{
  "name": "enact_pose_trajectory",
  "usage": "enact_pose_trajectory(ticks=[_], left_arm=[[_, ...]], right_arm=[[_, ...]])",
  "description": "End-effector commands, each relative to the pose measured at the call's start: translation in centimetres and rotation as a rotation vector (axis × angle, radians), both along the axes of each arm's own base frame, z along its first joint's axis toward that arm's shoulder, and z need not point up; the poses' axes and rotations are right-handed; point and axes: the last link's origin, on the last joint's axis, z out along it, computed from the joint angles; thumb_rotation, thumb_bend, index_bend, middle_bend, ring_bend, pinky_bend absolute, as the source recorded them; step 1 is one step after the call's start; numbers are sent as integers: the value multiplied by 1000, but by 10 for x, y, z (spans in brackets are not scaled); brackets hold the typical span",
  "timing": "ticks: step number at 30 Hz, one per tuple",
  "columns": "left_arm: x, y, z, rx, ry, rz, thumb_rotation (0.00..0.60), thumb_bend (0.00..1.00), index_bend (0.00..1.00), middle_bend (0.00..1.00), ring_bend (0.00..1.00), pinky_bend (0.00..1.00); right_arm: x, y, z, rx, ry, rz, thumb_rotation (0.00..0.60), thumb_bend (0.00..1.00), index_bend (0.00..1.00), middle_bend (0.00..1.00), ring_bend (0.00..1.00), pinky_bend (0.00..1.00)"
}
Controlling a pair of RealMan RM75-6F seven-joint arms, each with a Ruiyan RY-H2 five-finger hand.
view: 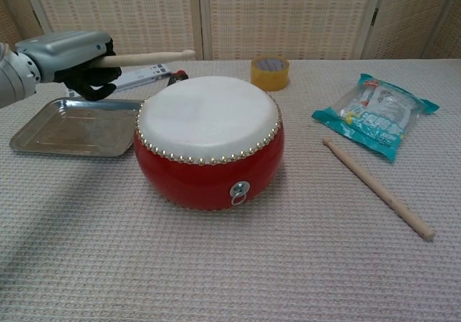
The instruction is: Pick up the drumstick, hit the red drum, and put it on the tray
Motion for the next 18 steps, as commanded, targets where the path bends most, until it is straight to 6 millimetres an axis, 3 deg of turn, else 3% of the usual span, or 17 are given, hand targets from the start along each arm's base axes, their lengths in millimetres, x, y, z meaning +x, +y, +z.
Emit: enact_pose_trajectory(ticks=[1,6,13,18], left_arm=[[-15,3,-20,2,256,-40,600,804,1000,1000,1000,1000],[-18,3,-19,21,289,-40,600,804,1000,1000,1000,1000],[0,4,13,-12,-118,73,600,799,1000,1000,1000,1000],[-2,6,14,-21,-72,52,600,797,1000,1000,1000,1000]], right_arm=[[0,0,0,0,1,0,600,51,26,94,0,152],[-1,-1,0,3,-3,-6,600,51,26,94,0,152],[-1,0,0,2,-2,-4,600,51,26,94,0,152],[0,1,-1,1,-1,-4,600,51,26,94,0,152]])
